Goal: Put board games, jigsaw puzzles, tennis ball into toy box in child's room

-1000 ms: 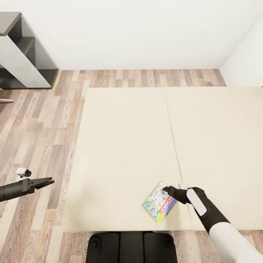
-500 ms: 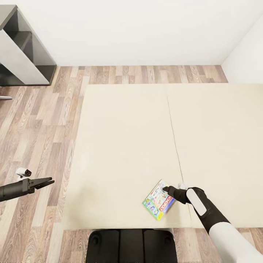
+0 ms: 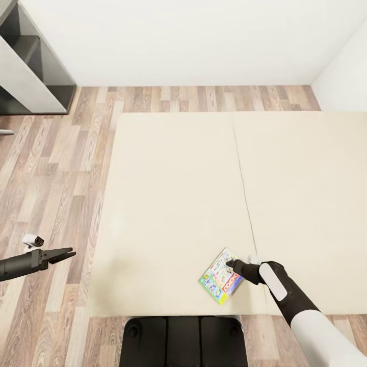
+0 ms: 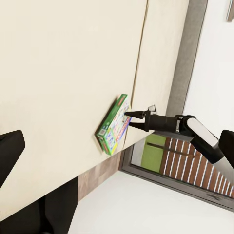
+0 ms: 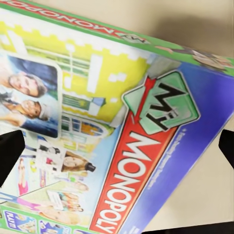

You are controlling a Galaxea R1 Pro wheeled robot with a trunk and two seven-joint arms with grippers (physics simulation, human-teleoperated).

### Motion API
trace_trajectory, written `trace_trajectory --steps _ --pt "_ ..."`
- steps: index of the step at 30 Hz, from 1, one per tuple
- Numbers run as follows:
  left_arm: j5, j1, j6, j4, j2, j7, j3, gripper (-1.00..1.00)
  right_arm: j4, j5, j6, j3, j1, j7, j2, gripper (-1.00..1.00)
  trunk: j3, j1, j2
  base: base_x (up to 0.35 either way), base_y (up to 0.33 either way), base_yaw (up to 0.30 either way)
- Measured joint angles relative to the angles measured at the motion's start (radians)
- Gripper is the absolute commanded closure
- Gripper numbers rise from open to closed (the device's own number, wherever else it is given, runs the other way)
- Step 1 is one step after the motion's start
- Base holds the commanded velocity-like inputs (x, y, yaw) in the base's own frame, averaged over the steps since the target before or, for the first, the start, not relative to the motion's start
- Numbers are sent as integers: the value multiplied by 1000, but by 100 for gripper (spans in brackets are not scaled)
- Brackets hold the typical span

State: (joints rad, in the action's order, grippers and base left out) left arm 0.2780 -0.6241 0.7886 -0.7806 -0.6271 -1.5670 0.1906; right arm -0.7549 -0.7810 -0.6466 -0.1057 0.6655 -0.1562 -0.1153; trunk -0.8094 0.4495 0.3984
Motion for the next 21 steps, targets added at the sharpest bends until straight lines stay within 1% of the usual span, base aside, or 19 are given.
trace_trajectory --steps 7,21 --pt "0 0 0 0 -1 0 0 -100 -6 0 1 0 0 0 1 -100 -7 0 0 0 0 0" --pt "0 0 0 0 -2 0 0 -100 -35 -1 0 -4 0 0 4 -100 -9 0 0 0 0 0"
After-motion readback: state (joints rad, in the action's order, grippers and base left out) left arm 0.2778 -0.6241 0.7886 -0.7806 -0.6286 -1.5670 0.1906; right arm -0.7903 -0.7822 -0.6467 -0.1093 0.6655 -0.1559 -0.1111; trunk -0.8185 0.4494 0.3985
